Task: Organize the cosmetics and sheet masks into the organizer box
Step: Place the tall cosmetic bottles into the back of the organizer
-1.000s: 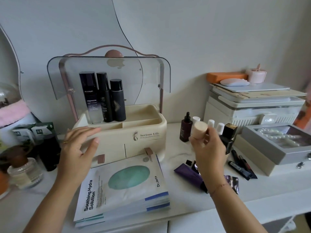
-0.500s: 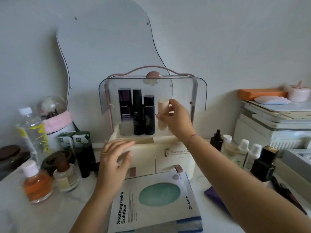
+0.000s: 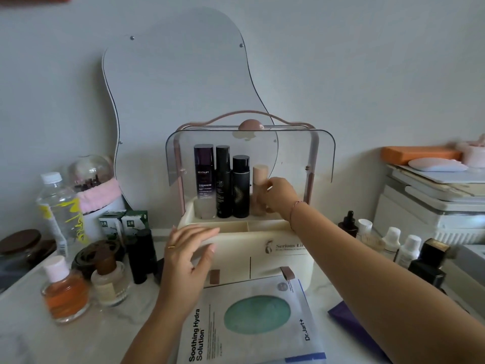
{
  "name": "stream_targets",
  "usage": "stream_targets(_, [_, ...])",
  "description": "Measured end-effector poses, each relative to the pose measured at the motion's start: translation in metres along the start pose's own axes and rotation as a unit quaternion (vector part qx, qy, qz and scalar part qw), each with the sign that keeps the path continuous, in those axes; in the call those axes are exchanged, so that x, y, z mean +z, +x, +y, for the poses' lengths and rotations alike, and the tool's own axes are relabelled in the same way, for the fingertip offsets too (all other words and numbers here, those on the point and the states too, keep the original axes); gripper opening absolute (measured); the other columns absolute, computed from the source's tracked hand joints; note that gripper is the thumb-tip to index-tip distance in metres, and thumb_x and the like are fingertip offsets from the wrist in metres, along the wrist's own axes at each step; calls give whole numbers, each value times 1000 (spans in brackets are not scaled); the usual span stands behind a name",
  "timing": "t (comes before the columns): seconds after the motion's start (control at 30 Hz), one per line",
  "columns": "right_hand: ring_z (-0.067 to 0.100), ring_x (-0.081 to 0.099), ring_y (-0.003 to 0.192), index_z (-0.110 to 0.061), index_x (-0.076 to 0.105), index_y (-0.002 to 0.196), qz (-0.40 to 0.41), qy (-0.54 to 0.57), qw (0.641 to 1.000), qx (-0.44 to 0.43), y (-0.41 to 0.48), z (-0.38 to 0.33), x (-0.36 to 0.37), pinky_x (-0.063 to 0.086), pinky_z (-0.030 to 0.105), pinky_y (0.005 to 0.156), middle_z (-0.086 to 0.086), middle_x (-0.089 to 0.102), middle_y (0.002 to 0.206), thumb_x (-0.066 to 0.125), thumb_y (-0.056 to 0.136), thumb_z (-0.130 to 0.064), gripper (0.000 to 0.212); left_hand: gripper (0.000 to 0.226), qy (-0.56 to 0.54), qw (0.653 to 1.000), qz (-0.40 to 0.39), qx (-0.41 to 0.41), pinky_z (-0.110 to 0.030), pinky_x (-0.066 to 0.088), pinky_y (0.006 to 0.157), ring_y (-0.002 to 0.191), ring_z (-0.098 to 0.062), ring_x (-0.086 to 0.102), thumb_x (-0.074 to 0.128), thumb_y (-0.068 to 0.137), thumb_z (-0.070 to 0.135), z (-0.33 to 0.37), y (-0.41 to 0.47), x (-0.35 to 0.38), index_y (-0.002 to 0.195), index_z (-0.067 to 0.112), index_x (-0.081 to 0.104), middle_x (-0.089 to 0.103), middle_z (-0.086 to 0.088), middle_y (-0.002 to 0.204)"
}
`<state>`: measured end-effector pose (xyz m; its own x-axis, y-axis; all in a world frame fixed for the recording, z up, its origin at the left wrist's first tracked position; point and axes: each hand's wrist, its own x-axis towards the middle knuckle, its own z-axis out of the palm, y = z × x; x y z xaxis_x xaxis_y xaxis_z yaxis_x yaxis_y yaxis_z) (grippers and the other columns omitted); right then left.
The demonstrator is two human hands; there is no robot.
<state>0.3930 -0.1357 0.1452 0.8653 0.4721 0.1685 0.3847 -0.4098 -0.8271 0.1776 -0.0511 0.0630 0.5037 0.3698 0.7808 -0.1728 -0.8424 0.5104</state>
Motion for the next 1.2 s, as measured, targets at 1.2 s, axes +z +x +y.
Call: stream_targets(1.2, [3, 62, 78, -20, 65, 98, 177, -21, 983, 34, -143, 224, -193, 47, 17, 66, -6, 69, 87, 73, 76, -10, 26, 24, 79, 996, -5, 30, -1, 19, 100, 113, 19, 37, 62, 87, 8, -2, -1, 1, 110, 14, 66, 63, 0, 111])
